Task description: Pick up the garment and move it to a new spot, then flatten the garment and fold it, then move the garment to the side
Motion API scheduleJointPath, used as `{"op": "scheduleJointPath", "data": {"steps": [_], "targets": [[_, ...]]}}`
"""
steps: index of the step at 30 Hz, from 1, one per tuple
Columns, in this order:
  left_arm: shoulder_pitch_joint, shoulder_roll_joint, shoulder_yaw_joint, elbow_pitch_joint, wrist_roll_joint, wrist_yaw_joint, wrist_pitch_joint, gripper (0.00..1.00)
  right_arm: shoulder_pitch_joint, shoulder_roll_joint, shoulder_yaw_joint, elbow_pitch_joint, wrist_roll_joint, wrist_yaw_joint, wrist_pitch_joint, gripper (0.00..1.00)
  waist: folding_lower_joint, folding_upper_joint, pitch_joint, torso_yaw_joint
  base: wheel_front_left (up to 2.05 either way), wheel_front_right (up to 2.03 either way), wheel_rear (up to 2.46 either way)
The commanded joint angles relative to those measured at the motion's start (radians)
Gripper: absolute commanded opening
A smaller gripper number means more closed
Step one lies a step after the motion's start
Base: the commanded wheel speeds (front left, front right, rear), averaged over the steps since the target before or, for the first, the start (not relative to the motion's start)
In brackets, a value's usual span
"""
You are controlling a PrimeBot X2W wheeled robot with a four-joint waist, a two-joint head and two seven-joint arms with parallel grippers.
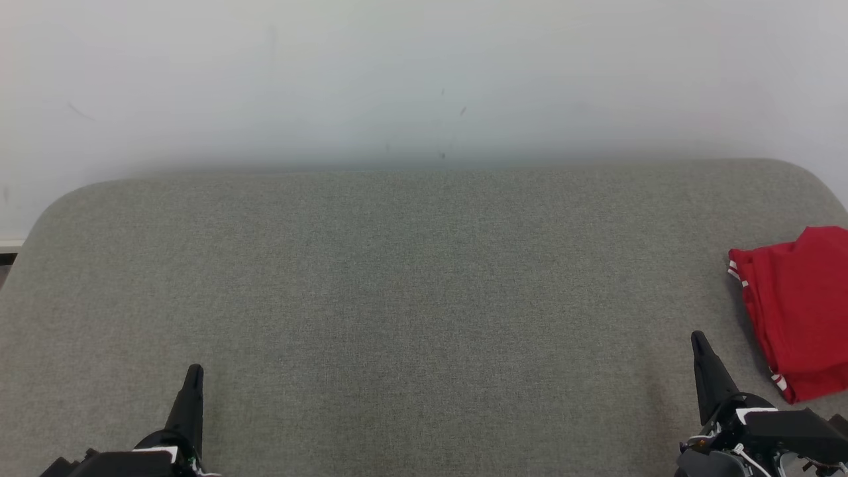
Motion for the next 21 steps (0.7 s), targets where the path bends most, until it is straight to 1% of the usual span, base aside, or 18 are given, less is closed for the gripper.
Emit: {"op": "scheduleJointPath", "data": {"steps": [1,21], "targets": [[-0.010,0.003,0.003,-0.002,-0.005,-0.003,0.001,0.00,-0.004,0.001,-0.001,-0.001,0.002,0.001,0.003,0.00,0.0000,-0.0001,0.000,0.000,0.00,0.00,0.00],[-0.010,0.003,0.003,-0.002,-0.005,-0.003,0.001,0.00,-0.004,0.001,-0.001,-0.001,0.002,0.001,0.003,0.00,0.0000,-0.0001,0.000,0.000,0.00,0.00,0.00]]}}
